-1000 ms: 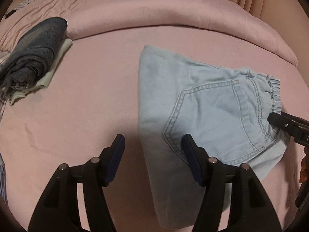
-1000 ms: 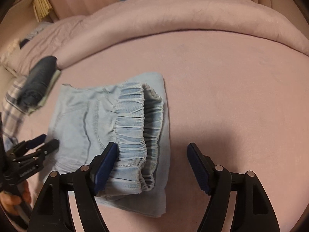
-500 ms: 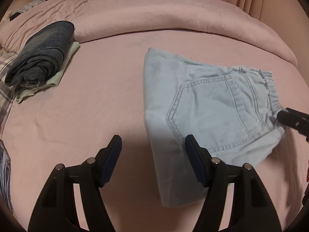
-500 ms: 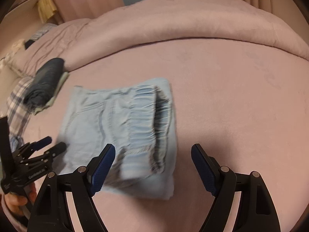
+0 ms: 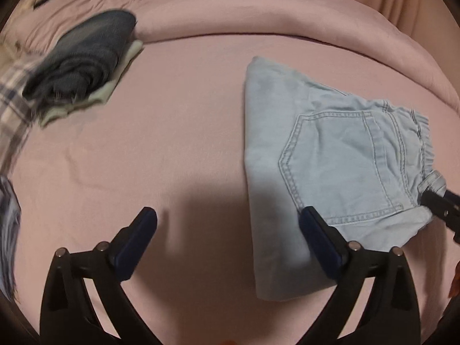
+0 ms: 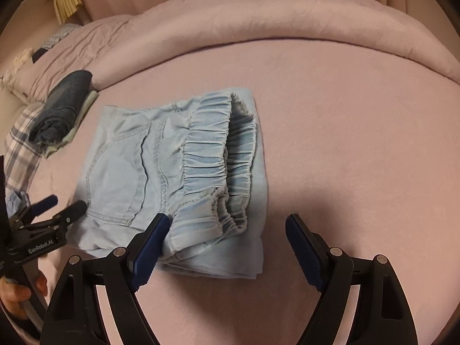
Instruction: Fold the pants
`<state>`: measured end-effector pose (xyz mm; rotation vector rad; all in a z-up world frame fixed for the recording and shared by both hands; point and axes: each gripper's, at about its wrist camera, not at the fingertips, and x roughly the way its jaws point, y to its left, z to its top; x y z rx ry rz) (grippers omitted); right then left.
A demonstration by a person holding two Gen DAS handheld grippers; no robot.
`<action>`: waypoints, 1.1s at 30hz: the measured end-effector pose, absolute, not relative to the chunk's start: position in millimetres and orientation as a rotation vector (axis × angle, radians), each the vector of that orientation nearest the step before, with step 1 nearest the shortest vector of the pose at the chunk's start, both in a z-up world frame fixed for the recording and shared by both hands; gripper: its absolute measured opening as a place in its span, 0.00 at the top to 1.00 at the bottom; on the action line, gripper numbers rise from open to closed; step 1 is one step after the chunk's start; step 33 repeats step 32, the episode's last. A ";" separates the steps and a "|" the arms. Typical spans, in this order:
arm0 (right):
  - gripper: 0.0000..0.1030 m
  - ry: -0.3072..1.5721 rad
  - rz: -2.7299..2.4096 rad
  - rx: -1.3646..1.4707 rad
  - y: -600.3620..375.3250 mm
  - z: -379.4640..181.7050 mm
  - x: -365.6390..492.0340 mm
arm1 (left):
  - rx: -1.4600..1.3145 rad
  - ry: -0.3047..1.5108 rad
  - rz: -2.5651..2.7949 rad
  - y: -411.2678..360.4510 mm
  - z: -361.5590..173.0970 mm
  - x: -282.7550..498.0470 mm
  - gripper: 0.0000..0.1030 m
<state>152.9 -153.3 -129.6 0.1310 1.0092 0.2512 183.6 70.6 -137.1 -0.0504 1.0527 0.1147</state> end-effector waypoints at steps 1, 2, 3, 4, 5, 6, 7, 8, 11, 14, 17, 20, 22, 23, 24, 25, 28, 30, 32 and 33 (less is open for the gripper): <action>0.20 1.002 0.252 0.129 -152.9 -126.8 151.4 | -0.045 1.053 0.131 70.8 -135.9 182.6 0.01; 0.20 0.995 0.253 0.128 -151.9 -124.3 149.6 | -0.024 1.050 0.142 69.0 -133.6 181.4 0.01; 0.20 0.988 0.255 0.130 -152.1 -121.2 147.2 | -0.010 1.049 0.149 66.7 -131.7 179.1 0.01; 0.20 0.978 0.260 0.133 -152.1 -117.1 144.2 | 0.000 1.047 0.156 65.0 -129.2 177.3 0.01; 0.20 0.971 0.262 0.134 -151.4 -114.0 142.0 | 0.012 1.041 0.157 62.3 -125.1 173.6 0.01; 0.20 0.965 0.263 0.133 -150.7 -110.2 139.5 | 0.016 1.035 0.151 60.1 -120.9 170.0 0.01; 0.20 0.956 0.264 0.132 -150.4 -105.4 136.2 | 0.015 1.029 0.146 59.4 -117.3 168.3 0.01; 0.20 0.947 0.267 0.129 -149.4 -100.4 132.7 | 0.011 1.022 0.141 58.4 -112.9 165.1 0.01; 0.20 0.924 0.275 0.117 -147.3 -88.0 123.5 | -0.011 0.984 0.116 55.7 -91.7 152.2 0.01; 0.20 0.903 0.279 0.101 -145.1 -72.7 112.7 | -0.018 0.957 0.110 51.9 -72.0 138.1 0.01; 0.17 0.902 0.285 0.086 -142.8 -62.1 104.9 | -0.007 0.945 0.113 47.4 -56.3 131.8 0.01; 0.07 0.885 0.286 0.061 -139.4 -49.8 94.8 | 0.009 0.920 0.120 43.2 -38.1 119.8 0.01; 0.07 0.870 0.289 0.045 -136.4 -41.1 86.7 | 0.014 0.911 0.125 42.0 -27.0 112.3 0.01; 0.07 0.861 0.290 0.042 -134.8 -36.6 82.7 | 0.011 0.907 0.122 41.3 -22.9 109.2 0.01; 0.07 0.856 0.291 0.041 -134.4 -34.5 80.9 | 0.008 0.905 0.119 42.9 -21.6 107.9 0.01; 0.07 0.850 0.293 0.038 -132.9 -30.5 77.5 | 0.005 0.901 0.119 42.8 -17.5 104.6 0.01; 0.07 0.832 0.298 0.035 -130.7 -21.6 68.8 | 0.001 0.888 0.127 42.2 -8.8 96.9 0.01; 0.07 0.824 0.301 0.036 -130.1 -17.3 65.5 | 0.002 0.885 0.130 41.7 -5.0 93.4 0.01; 0.07 0.813 0.307 0.040 -130.3 -13.6 61.8 | -0.001 0.880 0.131 42.0 -1.9 89.9 0.01; 0.07 0.813 0.307 0.040 -130.3 -13.6 61.8 | -0.001 0.880 0.131 42.0 -1.9 89.9 0.01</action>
